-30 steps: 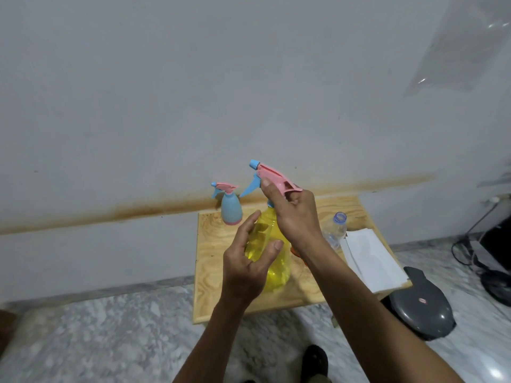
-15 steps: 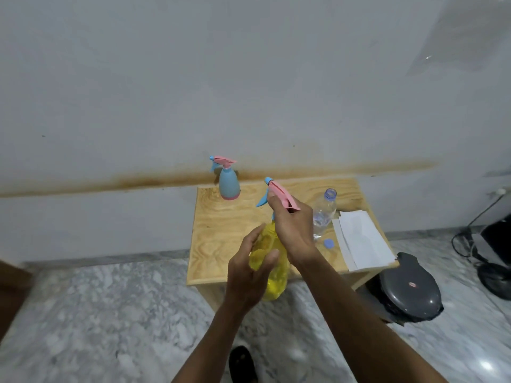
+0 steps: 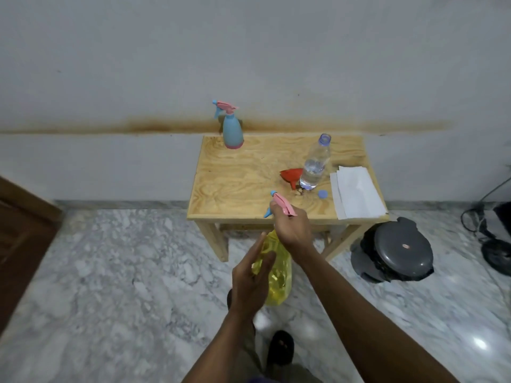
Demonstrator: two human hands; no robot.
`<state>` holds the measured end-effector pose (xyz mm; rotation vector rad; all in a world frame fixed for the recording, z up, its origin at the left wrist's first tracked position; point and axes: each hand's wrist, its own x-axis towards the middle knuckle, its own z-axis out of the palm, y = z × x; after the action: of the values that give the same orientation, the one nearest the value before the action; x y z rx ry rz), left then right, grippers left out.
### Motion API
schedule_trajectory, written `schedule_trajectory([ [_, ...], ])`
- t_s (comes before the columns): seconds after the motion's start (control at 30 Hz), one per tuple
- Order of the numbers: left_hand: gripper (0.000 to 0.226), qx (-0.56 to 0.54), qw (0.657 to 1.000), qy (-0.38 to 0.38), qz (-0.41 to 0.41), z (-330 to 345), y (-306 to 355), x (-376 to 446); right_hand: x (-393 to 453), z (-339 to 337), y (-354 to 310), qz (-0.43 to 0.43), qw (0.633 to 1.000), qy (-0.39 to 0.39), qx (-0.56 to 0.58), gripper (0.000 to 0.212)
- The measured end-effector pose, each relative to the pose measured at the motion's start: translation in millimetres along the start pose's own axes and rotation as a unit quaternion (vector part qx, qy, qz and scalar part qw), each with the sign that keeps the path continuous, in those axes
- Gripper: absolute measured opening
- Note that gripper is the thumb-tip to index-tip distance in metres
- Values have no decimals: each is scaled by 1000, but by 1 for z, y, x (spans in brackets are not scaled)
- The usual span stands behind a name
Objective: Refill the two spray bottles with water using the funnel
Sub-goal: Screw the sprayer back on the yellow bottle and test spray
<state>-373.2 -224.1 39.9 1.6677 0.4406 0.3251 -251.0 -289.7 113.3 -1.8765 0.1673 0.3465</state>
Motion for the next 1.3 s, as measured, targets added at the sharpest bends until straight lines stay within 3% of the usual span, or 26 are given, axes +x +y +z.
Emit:
schedule_trajectory([
  [0.23,58,25,997,7,-67,2,-9,-36,-25,12,25,6,999,30,-44,41],
  [0.5,69,78,994,11,-76,-3,-19,-60,-39,9,36,34,997,13,-61,42],
  [0.67,60,59,994,0,-94,-2,-17,-61,-39,6,39,49,997,-14,-60,44],
  [0.8,72,58,994,2,-93,-2,-15,-58,-35,7,35,31,997,-13,-73,44],
  [0.97,71,43,994,12,-104,-1,-13,-54,-28,14,36,37,995,-8,-96,50],
  [1.13,52,43,993,-4,-109,0,-9,-48,-22,16,33,25,992,-9,-121,51],
  [1.3,67,30,994,-11,-103,2,-10,-41,-16,14,31,16,990,-5,-138,48],
])
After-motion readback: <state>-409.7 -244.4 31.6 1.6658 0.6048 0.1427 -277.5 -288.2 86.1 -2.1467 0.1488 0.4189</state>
